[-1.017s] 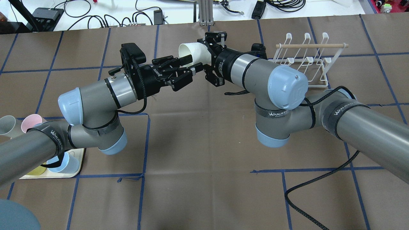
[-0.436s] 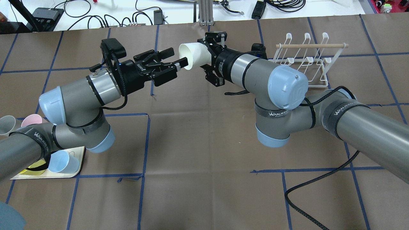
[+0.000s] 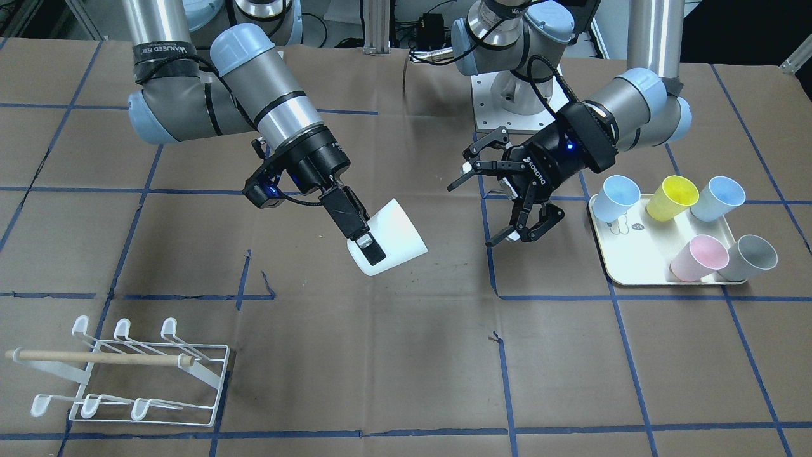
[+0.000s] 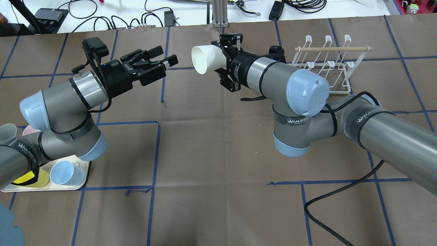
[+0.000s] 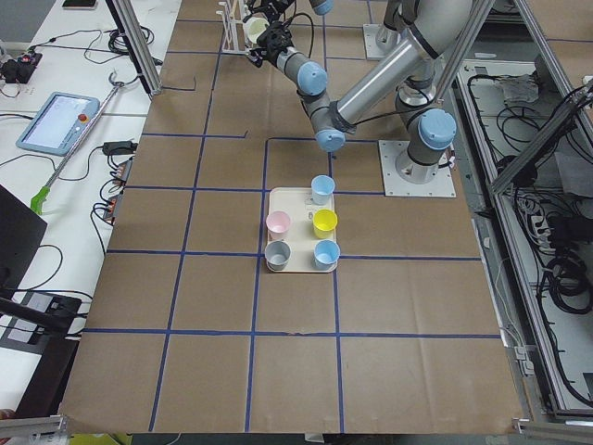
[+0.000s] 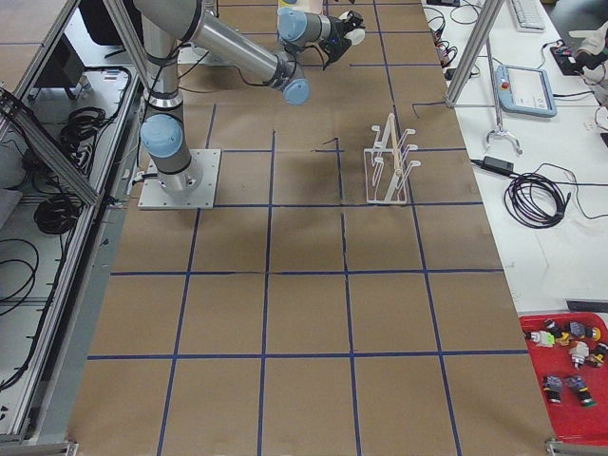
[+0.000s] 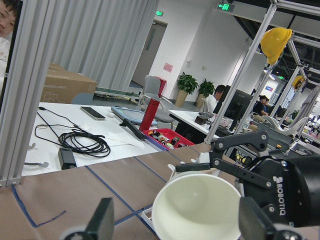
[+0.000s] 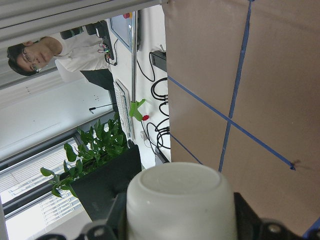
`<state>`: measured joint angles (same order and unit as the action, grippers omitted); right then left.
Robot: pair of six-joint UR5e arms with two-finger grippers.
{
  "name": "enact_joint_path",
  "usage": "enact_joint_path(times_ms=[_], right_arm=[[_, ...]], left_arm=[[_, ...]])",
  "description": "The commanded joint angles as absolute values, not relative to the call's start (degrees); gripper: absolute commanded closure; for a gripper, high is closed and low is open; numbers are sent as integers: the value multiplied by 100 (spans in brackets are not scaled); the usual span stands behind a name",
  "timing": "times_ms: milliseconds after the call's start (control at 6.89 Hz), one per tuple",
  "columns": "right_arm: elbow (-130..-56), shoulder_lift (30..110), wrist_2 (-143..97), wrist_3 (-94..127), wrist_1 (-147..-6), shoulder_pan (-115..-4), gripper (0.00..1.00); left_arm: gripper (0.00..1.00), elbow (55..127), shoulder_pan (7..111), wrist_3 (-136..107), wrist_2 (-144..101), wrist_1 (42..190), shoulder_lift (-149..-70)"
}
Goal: Transfer IKEA cup to right arm and place on rack
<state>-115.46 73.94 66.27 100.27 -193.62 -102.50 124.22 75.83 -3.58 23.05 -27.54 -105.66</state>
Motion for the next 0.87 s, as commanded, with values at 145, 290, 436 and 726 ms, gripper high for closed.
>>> enact_joint_path(times_ms=[145, 290, 436, 726], right_arm=[[-11094, 7313, 6627, 7748, -19345, -9575, 69], [-10996, 7208, 6636, 6090, -19336, -9328, 74], [-10960, 7120, 6653, 4603, -19336, -8977, 83], [-10785, 7032, 6610, 1684, -19353, -8361, 87]], left_arm=[[6, 11869, 7550, -343, 3310, -1228, -10599], [5, 11639, 7576, -334, 3757, -656, -10643], [5, 11532, 7715, -325, 4362, -15, -10565], [4, 10938, 8302, -316, 6108, 1590, -10564]])
